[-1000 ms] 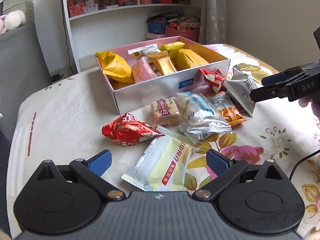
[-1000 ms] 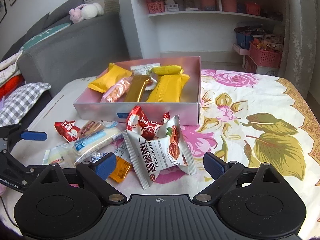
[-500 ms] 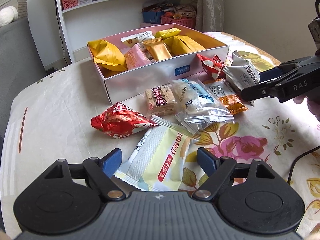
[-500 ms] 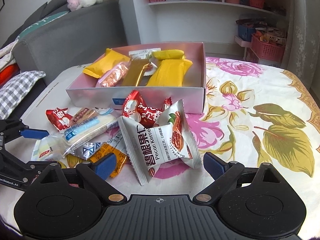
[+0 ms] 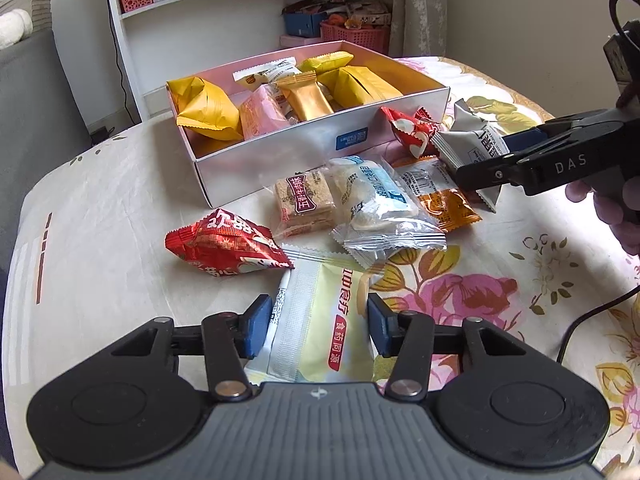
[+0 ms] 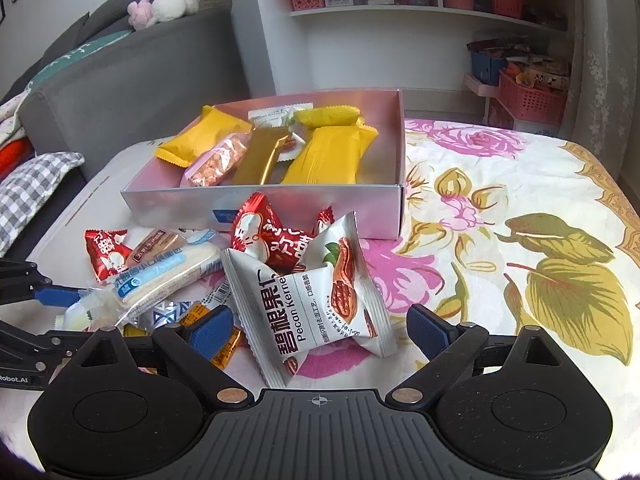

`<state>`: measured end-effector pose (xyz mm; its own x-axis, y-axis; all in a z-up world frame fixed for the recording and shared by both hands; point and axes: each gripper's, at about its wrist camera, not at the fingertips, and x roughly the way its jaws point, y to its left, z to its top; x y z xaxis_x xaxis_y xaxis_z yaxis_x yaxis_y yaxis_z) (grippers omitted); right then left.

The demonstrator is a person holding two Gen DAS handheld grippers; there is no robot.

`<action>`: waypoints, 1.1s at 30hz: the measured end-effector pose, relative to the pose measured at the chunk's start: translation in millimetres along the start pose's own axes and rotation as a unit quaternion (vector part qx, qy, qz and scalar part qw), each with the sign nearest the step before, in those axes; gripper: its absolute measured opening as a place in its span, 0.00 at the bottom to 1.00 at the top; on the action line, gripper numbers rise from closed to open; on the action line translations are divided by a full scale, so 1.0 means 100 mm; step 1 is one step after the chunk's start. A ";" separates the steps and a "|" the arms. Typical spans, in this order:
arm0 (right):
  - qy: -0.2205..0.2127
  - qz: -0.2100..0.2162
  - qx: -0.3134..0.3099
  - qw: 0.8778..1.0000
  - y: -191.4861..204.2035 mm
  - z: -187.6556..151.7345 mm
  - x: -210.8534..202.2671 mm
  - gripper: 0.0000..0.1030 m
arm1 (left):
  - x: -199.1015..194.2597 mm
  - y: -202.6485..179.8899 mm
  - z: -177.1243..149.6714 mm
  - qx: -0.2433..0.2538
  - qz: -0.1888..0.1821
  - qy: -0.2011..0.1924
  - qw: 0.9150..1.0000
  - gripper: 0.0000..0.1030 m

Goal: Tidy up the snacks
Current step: 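Grasp the white-and-yellow bar pack with the left tool while the right tool grasps the Pecan Kernels bag, then lower both packs into the box and open both tools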

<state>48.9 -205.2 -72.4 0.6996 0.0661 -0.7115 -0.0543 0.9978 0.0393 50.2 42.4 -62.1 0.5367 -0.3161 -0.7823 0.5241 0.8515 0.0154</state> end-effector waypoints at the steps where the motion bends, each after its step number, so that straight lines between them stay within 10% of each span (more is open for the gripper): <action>1: -0.001 0.000 -0.002 1.000 0.00 0.00 0.00 0.92 | 0.00 0.00 0.00 -0.001 0.000 0.002 1.000 0.44; 15: -0.002 0.000 -0.024 1.000 0.08 0.08 -0.05 0.58 | -0.14 0.05 0.05 -0.060 -0.008 0.026 0.998 0.42; 33: -0.016 0.005 0.031 0.999 0.02 0.19 -0.34 0.56 | -0.42 0.21 0.15 -0.110 -0.021 -0.008 0.994 0.42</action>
<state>38.1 -205.3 -34.8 0.7224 0.0749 -0.6874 -0.0169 0.9957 0.0907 49.1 67.5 -19.6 0.5282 -0.3579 -0.7700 0.3904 0.9077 -0.1540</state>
